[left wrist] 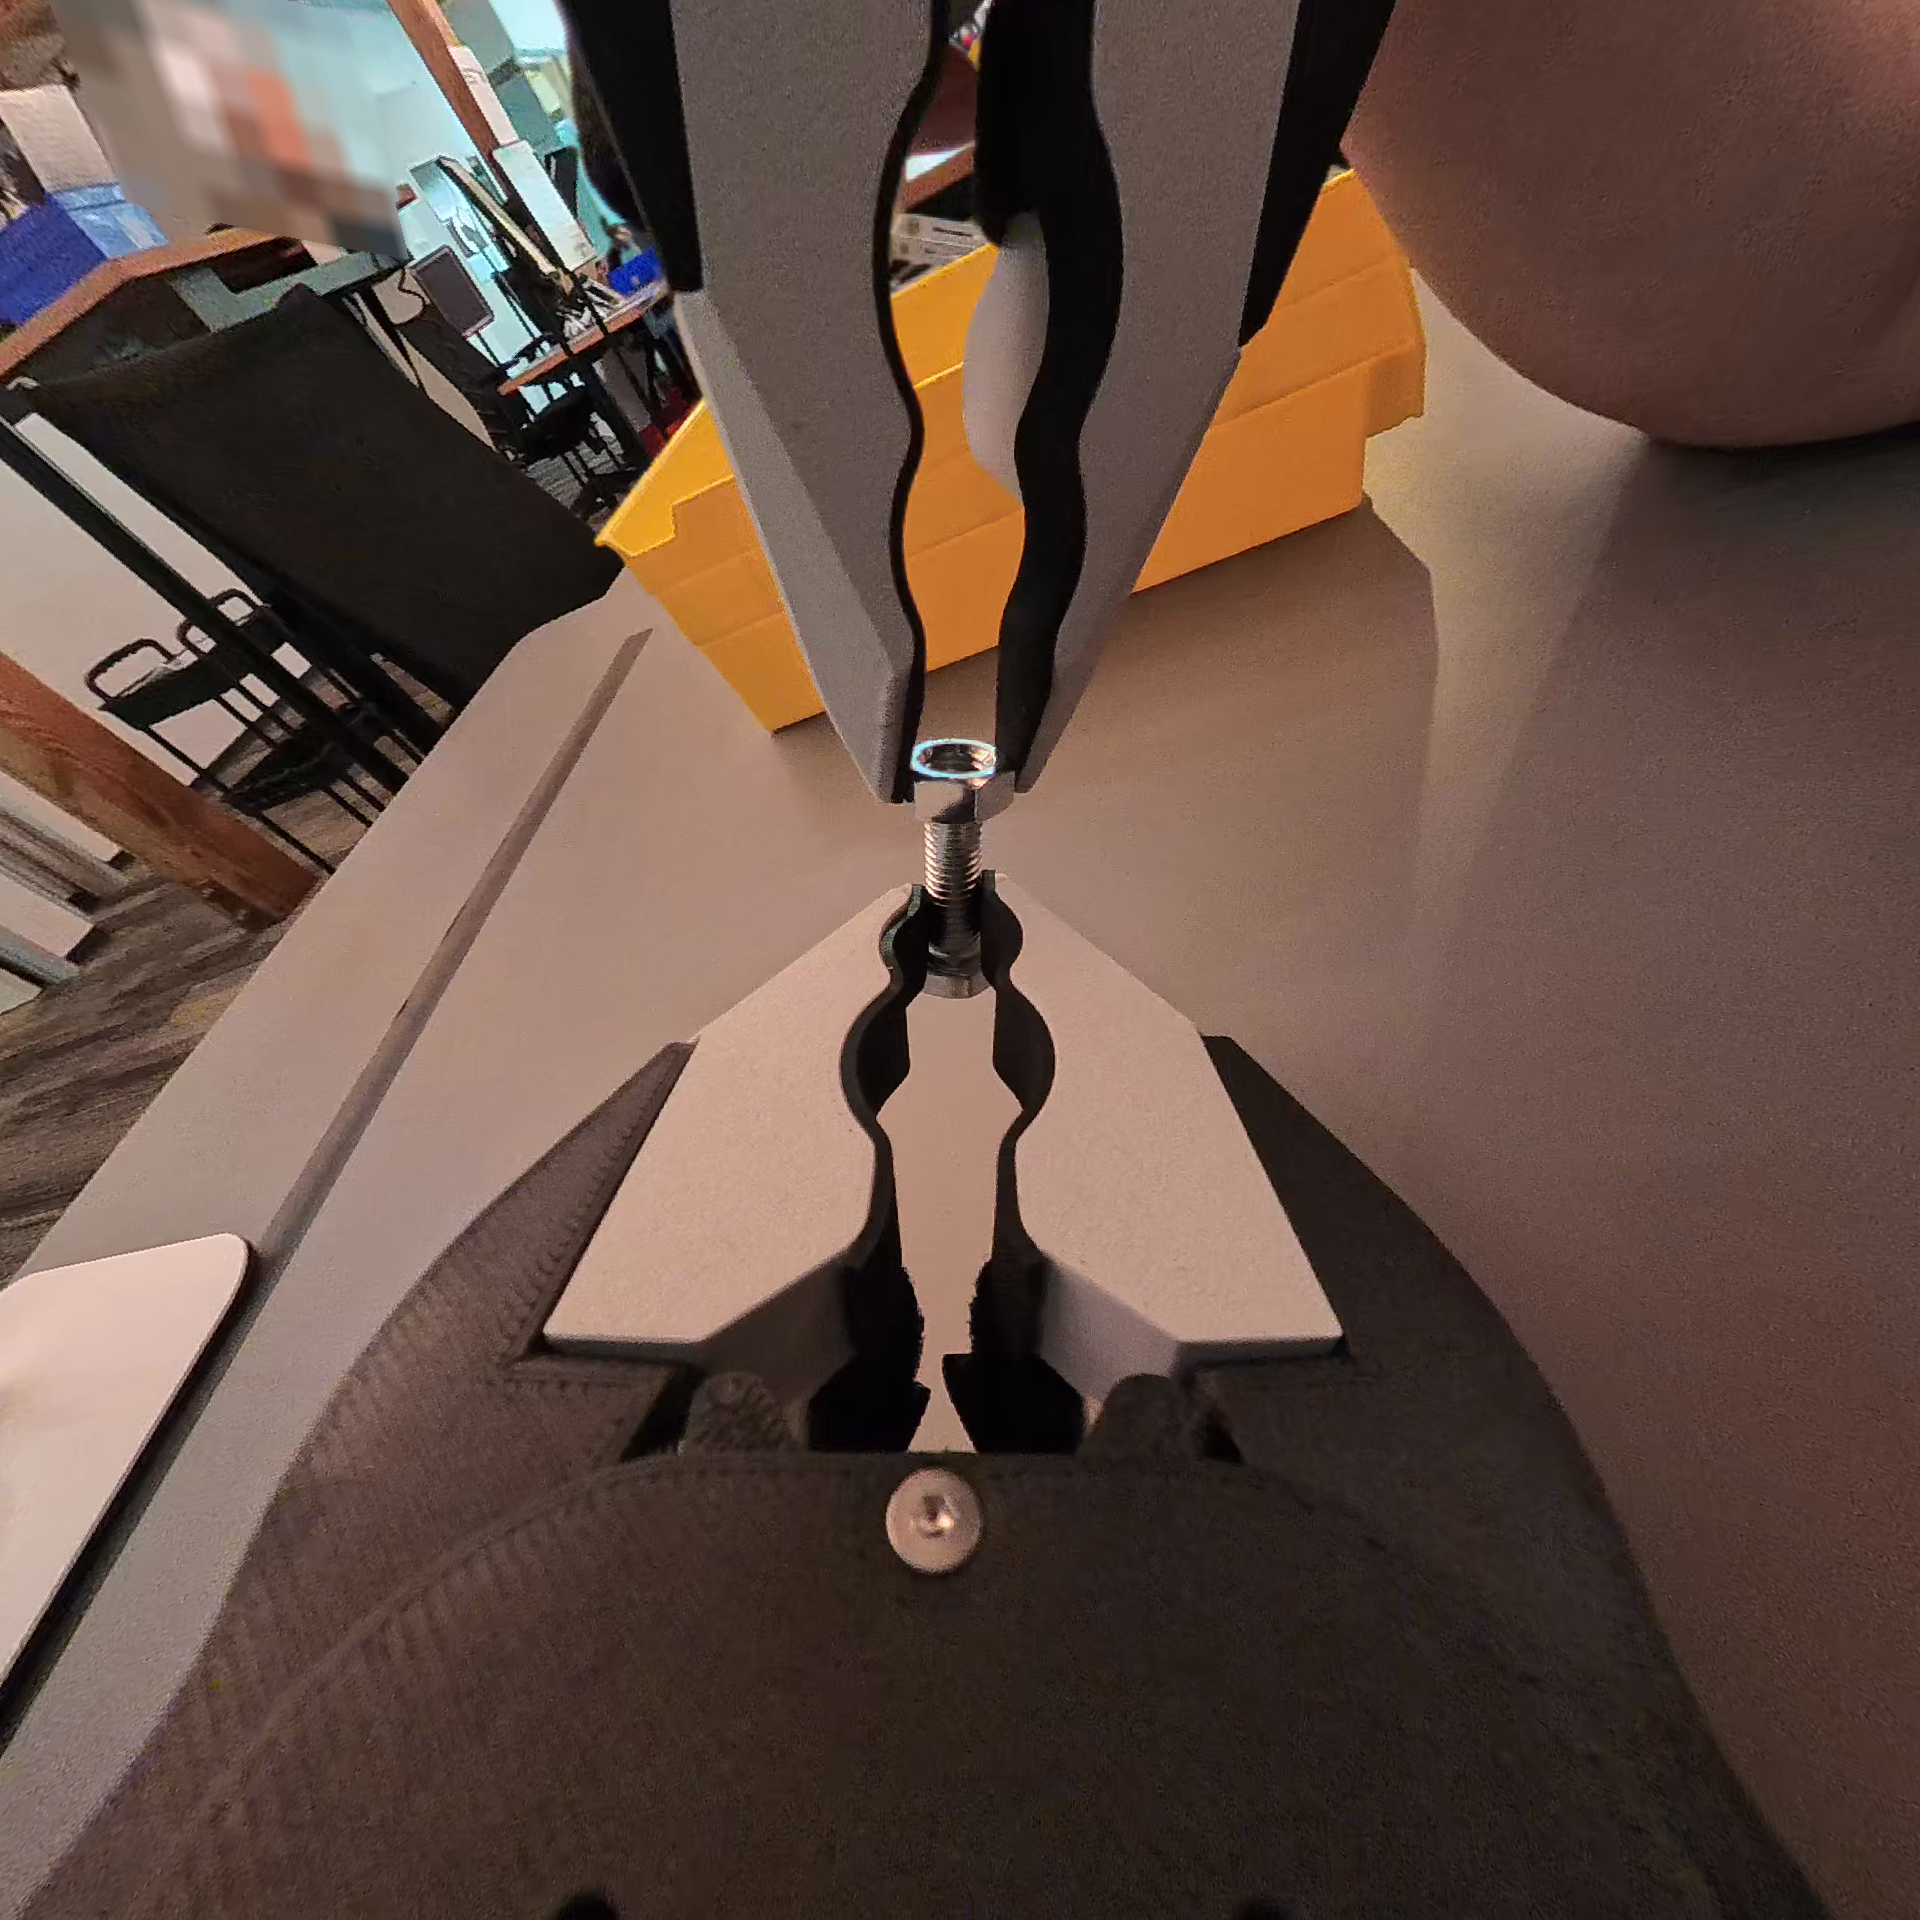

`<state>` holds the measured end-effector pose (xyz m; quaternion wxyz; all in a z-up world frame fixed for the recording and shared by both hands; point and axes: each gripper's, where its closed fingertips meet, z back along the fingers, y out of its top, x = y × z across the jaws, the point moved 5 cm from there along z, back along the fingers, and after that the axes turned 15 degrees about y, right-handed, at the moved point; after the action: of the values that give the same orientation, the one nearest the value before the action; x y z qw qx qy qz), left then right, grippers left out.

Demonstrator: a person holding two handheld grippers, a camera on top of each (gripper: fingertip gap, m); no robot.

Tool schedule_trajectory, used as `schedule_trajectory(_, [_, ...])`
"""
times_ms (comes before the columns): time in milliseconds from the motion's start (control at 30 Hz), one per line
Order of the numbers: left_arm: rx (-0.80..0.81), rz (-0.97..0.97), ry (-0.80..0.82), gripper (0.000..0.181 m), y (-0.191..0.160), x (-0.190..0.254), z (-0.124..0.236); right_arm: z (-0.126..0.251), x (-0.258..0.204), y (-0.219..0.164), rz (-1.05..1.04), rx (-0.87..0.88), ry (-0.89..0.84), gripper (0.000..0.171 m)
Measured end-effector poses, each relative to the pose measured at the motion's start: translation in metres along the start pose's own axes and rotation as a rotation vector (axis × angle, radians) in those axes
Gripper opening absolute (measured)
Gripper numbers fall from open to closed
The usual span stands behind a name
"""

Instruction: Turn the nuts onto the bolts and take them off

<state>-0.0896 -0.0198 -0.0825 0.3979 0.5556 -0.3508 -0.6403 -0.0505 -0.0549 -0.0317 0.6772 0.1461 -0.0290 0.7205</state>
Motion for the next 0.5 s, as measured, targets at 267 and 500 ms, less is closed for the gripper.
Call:
schedule_trajectory(267, [-0.031, 0.061, -0.156, 0.007, -0.001, 0.01, 0.002, -0.004, -0.011, 0.004, 0.093, -0.013, 0.045, 0.017])
schedule_trajectory(500, [-0.07, 0.042, -0.046, 0.007, -0.006, 0.001, -0.001, -0.007, 0.004, -0.001, -0.172, 0.039, 0.061, 0.016])
